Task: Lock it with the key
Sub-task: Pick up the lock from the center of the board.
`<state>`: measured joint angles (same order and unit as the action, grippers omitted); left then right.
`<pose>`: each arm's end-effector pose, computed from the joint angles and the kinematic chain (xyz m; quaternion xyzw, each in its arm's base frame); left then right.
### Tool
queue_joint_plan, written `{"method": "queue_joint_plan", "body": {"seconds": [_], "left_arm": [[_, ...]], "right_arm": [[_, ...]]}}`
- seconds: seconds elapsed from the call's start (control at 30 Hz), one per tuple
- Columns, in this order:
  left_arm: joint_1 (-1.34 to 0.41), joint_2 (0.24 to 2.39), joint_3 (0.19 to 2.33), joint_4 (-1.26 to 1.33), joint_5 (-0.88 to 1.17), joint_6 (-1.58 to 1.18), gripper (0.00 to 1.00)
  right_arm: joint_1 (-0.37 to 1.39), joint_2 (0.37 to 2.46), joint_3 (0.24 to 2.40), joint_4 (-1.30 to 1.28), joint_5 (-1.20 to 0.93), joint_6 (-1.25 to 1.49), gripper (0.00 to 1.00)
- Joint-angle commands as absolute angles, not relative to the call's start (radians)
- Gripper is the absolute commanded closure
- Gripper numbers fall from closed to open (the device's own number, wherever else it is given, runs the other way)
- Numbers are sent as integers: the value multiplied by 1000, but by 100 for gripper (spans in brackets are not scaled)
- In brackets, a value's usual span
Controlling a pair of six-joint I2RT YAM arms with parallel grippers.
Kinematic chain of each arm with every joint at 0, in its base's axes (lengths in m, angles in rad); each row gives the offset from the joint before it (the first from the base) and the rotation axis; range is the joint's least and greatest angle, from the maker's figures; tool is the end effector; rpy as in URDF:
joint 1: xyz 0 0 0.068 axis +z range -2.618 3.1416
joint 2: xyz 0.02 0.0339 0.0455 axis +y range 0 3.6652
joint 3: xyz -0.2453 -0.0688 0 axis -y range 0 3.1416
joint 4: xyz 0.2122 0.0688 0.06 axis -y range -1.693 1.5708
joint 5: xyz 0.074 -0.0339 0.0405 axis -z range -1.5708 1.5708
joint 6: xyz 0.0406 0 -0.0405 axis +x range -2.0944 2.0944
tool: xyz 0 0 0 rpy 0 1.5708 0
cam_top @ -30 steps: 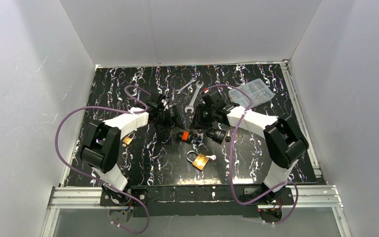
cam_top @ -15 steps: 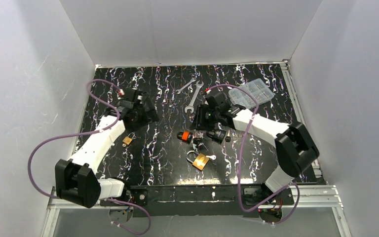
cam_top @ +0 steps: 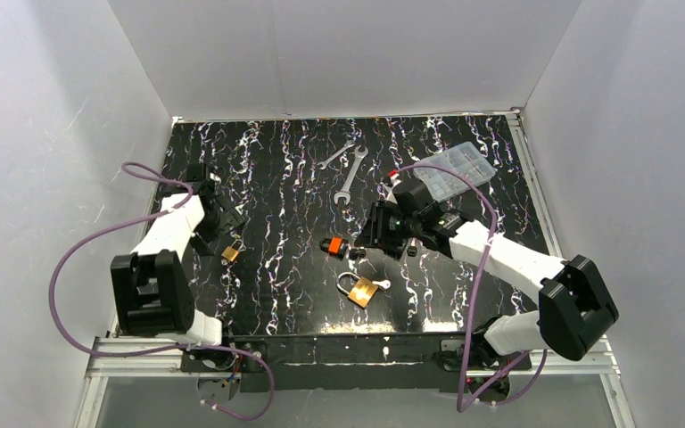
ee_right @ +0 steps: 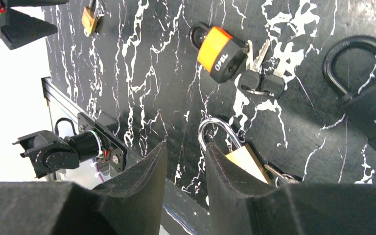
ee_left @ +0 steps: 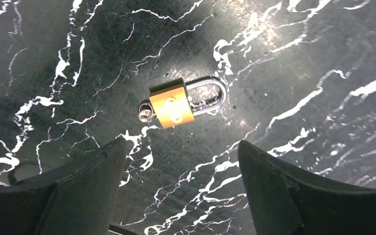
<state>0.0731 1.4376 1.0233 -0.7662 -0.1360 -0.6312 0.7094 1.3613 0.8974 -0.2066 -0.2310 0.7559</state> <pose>0.2482 0.0237 0.2205 -0.3500 0.9141 0.0108 0.2043 0.2023 0.1859 0.2416 -0.0293 0.8953 0.3662 0.2519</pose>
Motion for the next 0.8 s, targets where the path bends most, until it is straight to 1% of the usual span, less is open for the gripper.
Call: {"method": "queue_joint_plan", "body": {"seconds": [0.0,0.27,0.43,0.67,0.77], "left_arm": [[96,1512,1007,-743,-156,-688,20],[107,1653,1043,-698,-160,-738,33],[107,1685,1045,-670,-145,-739,40],[107,1709,1038,-659,-126,-745,57],[107,1701,1011,-652,-107,-762,59]], "right_arm": [[716,1304,854,-154,-248,764,59],[717,1212,764,-150,-240,783,59],[716,1175,733,-152,-235,794,59],[716,1172,723,-147,-246,800,60],[716,1179,724,-137,-254,802,60]]}}
